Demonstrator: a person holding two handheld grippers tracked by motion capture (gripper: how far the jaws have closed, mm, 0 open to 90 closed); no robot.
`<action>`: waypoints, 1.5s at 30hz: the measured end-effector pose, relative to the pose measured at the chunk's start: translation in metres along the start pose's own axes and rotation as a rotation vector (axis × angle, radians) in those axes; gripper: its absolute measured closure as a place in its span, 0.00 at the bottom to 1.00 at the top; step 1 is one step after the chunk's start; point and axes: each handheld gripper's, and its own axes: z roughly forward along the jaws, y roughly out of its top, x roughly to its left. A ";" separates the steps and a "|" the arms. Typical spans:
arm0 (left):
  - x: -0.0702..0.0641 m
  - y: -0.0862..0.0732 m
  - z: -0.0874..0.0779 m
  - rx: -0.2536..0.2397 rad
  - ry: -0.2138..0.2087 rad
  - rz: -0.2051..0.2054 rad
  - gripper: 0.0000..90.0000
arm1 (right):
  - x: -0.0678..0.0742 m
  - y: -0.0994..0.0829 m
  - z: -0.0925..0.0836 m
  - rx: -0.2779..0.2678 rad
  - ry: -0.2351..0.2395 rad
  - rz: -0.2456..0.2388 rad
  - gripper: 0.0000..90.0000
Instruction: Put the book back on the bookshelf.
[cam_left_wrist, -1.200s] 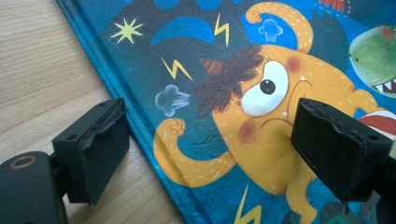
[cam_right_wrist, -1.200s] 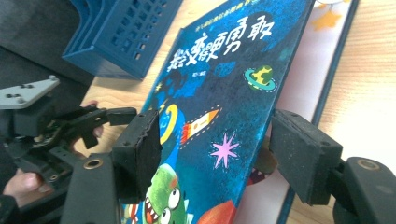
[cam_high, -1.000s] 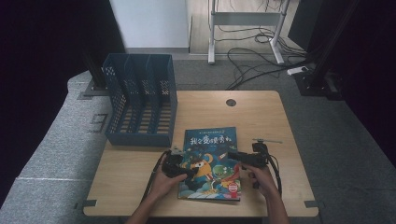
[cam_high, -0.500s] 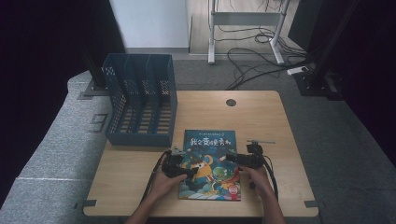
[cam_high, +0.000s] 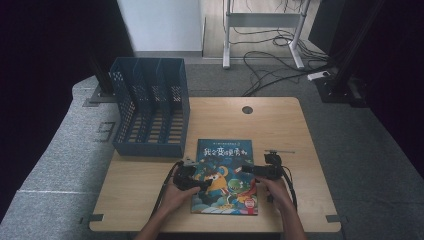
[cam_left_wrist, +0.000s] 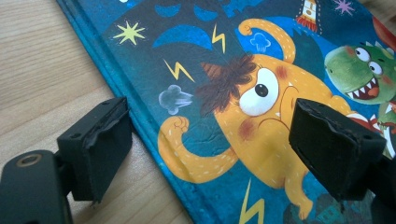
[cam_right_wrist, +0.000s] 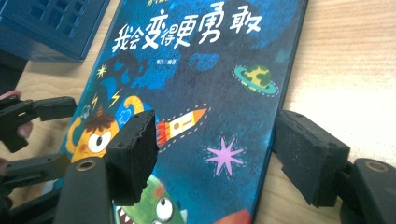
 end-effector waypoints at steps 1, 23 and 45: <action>0.000 0.000 0.000 0.001 0.003 0.001 0.14 | -0.001 0.000 -0.001 0.006 0.019 0.013 0.33; 0.006 0.001 -0.002 0.000 -0.034 -0.028 0.13 | 0.004 0.006 -0.026 -0.085 0.197 0.048 0.34; 0.004 0.000 -0.002 0.001 -0.009 -0.012 0.12 | 0.003 0.004 -0.019 -0.067 0.158 0.012 0.35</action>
